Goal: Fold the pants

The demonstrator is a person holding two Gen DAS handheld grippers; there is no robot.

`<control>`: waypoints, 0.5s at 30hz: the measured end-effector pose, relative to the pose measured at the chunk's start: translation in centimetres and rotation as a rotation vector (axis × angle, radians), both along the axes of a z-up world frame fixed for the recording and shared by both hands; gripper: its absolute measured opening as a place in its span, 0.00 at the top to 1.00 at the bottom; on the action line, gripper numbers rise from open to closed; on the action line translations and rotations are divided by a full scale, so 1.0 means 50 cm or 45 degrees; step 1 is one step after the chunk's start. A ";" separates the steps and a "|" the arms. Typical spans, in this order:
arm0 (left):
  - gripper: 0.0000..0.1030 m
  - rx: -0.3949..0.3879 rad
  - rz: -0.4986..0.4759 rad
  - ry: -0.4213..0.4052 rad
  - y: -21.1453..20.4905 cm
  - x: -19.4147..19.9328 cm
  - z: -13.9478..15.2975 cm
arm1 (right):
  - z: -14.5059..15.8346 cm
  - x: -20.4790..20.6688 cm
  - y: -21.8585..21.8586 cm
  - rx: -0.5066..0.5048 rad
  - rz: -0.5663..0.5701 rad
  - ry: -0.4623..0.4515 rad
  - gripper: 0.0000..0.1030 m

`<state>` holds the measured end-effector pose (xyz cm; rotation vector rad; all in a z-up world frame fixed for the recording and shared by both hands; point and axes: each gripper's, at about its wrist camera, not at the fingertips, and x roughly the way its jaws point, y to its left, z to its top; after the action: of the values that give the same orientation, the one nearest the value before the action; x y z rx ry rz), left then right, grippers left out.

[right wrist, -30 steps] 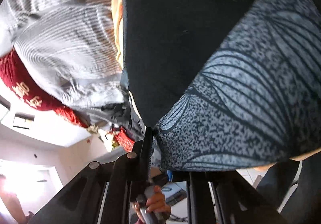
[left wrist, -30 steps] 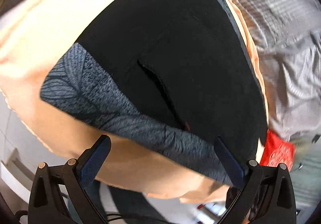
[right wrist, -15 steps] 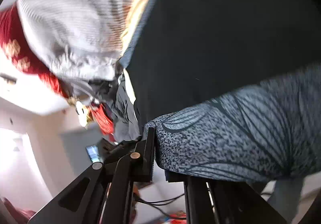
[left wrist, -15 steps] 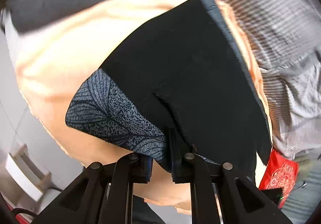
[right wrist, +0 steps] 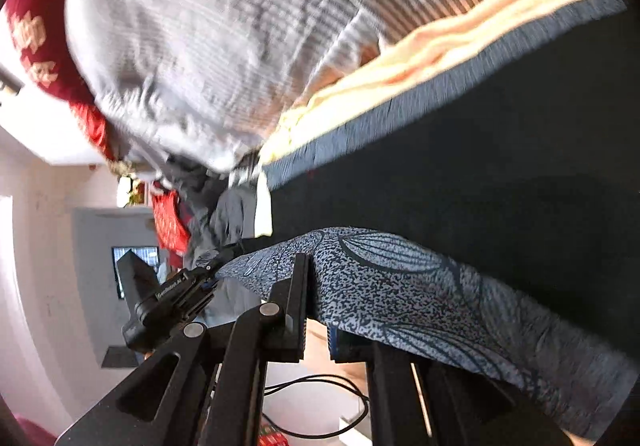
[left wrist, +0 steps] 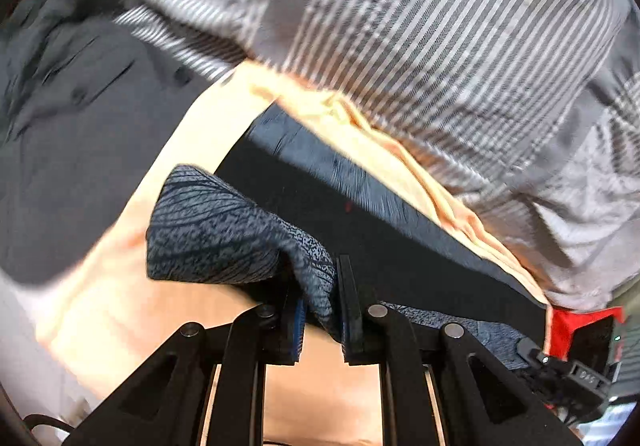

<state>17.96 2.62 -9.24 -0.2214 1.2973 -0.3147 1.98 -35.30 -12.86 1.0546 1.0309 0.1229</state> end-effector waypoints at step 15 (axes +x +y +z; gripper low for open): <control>0.60 0.082 -0.100 0.056 -0.101 0.171 -0.105 | -0.169 0.201 -0.054 -0.273 -0.038 0.245 0.69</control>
<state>26.49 -2.42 -14.48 -0.1236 1.3599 -0.3363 12.01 -38.00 -21.33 0.8980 1.1735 -0.1139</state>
